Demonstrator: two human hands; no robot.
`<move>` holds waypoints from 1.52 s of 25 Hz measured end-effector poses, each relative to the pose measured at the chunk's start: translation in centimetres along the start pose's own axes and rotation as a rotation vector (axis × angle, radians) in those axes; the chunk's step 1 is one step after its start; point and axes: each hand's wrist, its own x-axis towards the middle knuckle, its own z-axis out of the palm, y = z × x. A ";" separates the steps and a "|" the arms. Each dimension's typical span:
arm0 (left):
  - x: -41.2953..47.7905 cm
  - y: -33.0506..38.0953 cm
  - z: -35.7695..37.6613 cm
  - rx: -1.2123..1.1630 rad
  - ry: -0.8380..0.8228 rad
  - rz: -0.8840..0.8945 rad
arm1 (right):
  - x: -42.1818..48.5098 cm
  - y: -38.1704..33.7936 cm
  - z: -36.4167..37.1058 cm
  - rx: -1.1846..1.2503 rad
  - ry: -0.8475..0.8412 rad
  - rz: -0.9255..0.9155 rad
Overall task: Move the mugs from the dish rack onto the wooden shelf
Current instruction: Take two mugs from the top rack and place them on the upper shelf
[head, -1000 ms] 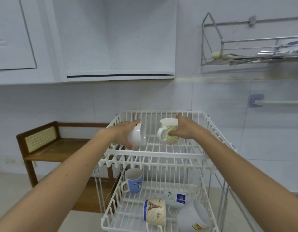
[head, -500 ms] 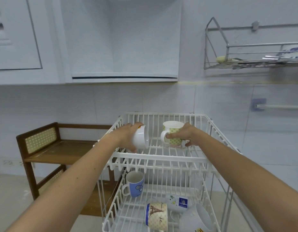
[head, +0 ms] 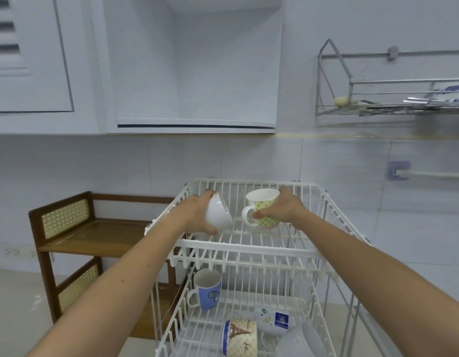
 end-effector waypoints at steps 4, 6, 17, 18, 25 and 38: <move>-1.0 -0.1 -0.7 -0.184 0.184 -0.036 | -0.7 -1.4 -1.1 0.069 0.037 -0.119; -1.9 -0.1 -1.6 -0.313 0.288 -0.051 | -1.5 -2.5 -1.8 0.120 0.041 -0.182; -12.2 -5.1 -9.3 -0.578 0.547 -0.154 | -8.3 -12.8 1.3 0.353 -0.098 -0.492; -13.4 -6.2 -9.6 -0.561 0.559 -0.177 | -8.9 -14.1 2.3 0.355 -0.129 -0.506; -19.1 -15.4 -9.7 -0.490 0.553 -0.334 | -11.7 -20.7 9.6 0.368 -0.240 -0.540; -15.7 -31.2 -5.7 -0.498 0.395 -0.396 | -9.2 -25.5 28.0 0.334 -0.029 -0.179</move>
